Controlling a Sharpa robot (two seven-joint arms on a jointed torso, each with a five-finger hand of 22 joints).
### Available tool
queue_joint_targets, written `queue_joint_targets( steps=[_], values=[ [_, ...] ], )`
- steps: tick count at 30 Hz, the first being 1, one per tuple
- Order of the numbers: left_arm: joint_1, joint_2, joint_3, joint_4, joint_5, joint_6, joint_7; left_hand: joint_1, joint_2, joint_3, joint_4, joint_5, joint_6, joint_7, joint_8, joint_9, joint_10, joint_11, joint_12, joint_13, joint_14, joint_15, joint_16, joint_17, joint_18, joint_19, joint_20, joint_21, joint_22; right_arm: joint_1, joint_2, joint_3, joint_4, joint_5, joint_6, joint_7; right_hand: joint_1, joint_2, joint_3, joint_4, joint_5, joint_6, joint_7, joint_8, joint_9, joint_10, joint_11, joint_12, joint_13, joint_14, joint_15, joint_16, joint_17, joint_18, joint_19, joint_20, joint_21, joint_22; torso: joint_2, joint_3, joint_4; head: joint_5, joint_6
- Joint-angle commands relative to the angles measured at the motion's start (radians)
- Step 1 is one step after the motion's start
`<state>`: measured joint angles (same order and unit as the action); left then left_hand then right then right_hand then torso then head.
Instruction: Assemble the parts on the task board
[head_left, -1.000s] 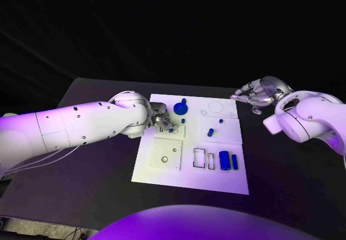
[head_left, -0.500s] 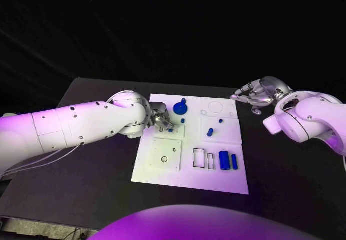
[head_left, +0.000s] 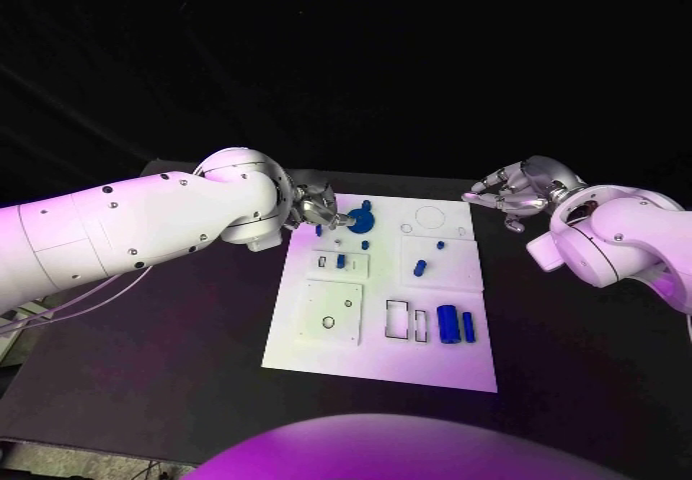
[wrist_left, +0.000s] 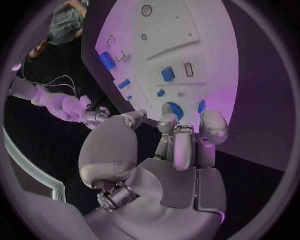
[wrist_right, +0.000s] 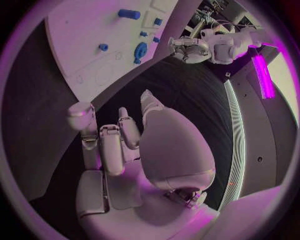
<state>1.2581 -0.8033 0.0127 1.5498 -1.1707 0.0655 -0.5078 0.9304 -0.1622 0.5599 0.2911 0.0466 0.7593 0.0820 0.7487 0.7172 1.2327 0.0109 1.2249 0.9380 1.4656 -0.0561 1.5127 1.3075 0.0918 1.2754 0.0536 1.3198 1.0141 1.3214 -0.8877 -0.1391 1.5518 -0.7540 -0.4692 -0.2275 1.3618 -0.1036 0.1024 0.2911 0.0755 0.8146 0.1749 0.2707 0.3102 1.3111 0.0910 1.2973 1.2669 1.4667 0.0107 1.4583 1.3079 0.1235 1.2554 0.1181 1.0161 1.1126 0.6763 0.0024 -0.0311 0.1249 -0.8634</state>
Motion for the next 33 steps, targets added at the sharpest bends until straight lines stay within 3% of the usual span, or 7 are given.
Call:
queue_joint_targets(
  steps=[1,8,10,17,25,28,33],
  values=[
    [0.011,0.012,0.003,-0.034,0.035,0.022,0.013,0.019,0.003,-0.009,-0.002,0.006,0.001,0.008,-0.015,-0.013,-0.002,0.005,-0.001,-0.001,0.069,0.010,-0.005,0.159,0.017,-0.001,0.005,-0.003,-0.001,-0.001,0.001,0.000,-0.002,-0.001,0.005,0.005,-0.002,0.005,-0.007,-0.002,0.002,-0.007,-0.001,0.007,0.001,-0.006,-0.002,-0.002,0.000,0.039,0.004,-0.002,0.028,0.006,-0.002,0.001,-0.003,-0.001,0.000,-0.0002,0.0039,-0.003,0.005],
    [0.038,0.081,0.007,-0.194,0.048,0.102,0.016,0.045,0.006,-0.009,-0.004,0.006,0.007,0.011,-0.026,-0.025,-0.007,0.007,-0.006,-0.010,0.069,0.013,-0.006,0.157,0.019,-0.006,0.008,-0.010,-0.013,-0.001,0.004,0.000,-0.008,-0.002,0.004,0.006,-0.004,0.006,-0.008,-0.002,0.002,-0.008,-0.001,0.008,0.001,-0.007,-0.001,-0.002,-0.001,0.039,0.004,-0.003,0.027,0.006,-0.002,0.001,-0.003,-0.001,0.003,-0.0028,-0.0004,-0.003,0.013],
    [0.041,0.098,0.007,-0.232,0.048,0.122,0.016,0.045,0.004,-0.013,-0.002,0.006,0.007,0.012,-0.029,-0.027,-0.008,0.008,-0.007,-0.012,0.068,0.013,-0.007,0.156,0.020,-0.007,0.009,-0.011,-0.015,-0.002,0.005,0.000,-0.008,-0.002,0.004,0.007,-0.004,0.006,-0.008,-0.002,0.002,-0.008,-0.001,0.008,0.001,-0.007,-0.001,-0.002,-0.001,0.039,0.004,-0.003,0.027,0.006,-0.002,0.001,-0.003,-0.001,0.003,-0.0015,-0.0019,-0.001,0.015],
    [0.047,0.161,0.006,-0.367,0.049,0.183,0.016,0.035,-0.002,-0.034,0.002,0.005,0.012,0.014,-0.036,-0.036,-0.011,0.011,-0.007,-0.013,0.066,0.016,-0.009,0.152,0.020,-0.009,0.011,-0.015,-0.019,-0.002,0.006,0.000,-0.007,-0.003,0.003,0.007,-0.006,0.007,-0.008,-0.001,0.002,-0.008,-0.001,0.009,0.001,-0.008,-0.001,-0.003,-0.003,0.038,0.004,-0.004,0.026,0.006,-0.003,0.001,-0.006,-0.002,0.005,-0.0026,-0.0009,-0.001,0.019],
    [0.047,0.193,-0.008,-0.436,0.049,0.247,0.010,0.032,-0.002,-0.040,0.002,0.006,0.012,0.014,-0.038,-0.038,-0.015,0.011,-0.010,-0.019,0.064,0.016,-0.013,0.146,0.020,-0.008,0.012,-0.015,-0.019,-0.002,0.004,0.000,-0.008,-0.004,0.001,0.007,-0.008,0.009,-0.008,-0.001,0.002,-0.009,-0.001,0.009,0.002,-0.009,-0.001,-0.003,-0.003,0.038,0.004,-0.004,0.026,0.006,-0.003,0.001,-0.006,-0.002,0.007,-0.0039,0.0006,0.002,0.024],
    [0.047,0.203,-0.012,-0.450,0.049,0.257,0.010,0.032,-0.001,-0.040,0.002,0.005,0.012,0.014,-0.039,-0.038,-0.014,0.011,-0.010,-0.018,0.063,0.016,-0.013,0.145,0.020,-0.008,0.012,-0.016,-0.019,-0.002,0.004,0.000,-0.009,-0.004,0.000,0.007,-0.009,0.010,-0.009,0.000,0.002,-0.009,-0.001,0.010,0.002,-0.009,-0.001,-0.004,-0.004,0.038,0.004,-0.005,0.023,0.007,-0.004,0.001,-0.009,-0.004,0.008,-0.0055,0.0012,0.003,0.023],
    [0.047,0.215,-0.017,-0.469,0.050,0.280,0.011,0.031,-0.001,-0.041,0.002,0.006,0.012,0.014,-0.039,-0.039,-0.013,0.011,-0.009,-0.015,0.063,0.016,-0.013,0.145,0.020,-0.007,0.012,-0.014,-0.016,-0.002,0.006,0.000,-0.010,-0.004,0.000,0.007,-0.011,0.010,-0.010,0.000,0.002,-0.010,-0.001,0.010,0.002,-0.010,-0.001,-0.005,-0.005,0.038,0.004,-0.005,0.023,0.007,-0.004,0.001,-0.010,-0.005,0.006,-0.0053,-0.0010,0.004,0.022]
  ],
)
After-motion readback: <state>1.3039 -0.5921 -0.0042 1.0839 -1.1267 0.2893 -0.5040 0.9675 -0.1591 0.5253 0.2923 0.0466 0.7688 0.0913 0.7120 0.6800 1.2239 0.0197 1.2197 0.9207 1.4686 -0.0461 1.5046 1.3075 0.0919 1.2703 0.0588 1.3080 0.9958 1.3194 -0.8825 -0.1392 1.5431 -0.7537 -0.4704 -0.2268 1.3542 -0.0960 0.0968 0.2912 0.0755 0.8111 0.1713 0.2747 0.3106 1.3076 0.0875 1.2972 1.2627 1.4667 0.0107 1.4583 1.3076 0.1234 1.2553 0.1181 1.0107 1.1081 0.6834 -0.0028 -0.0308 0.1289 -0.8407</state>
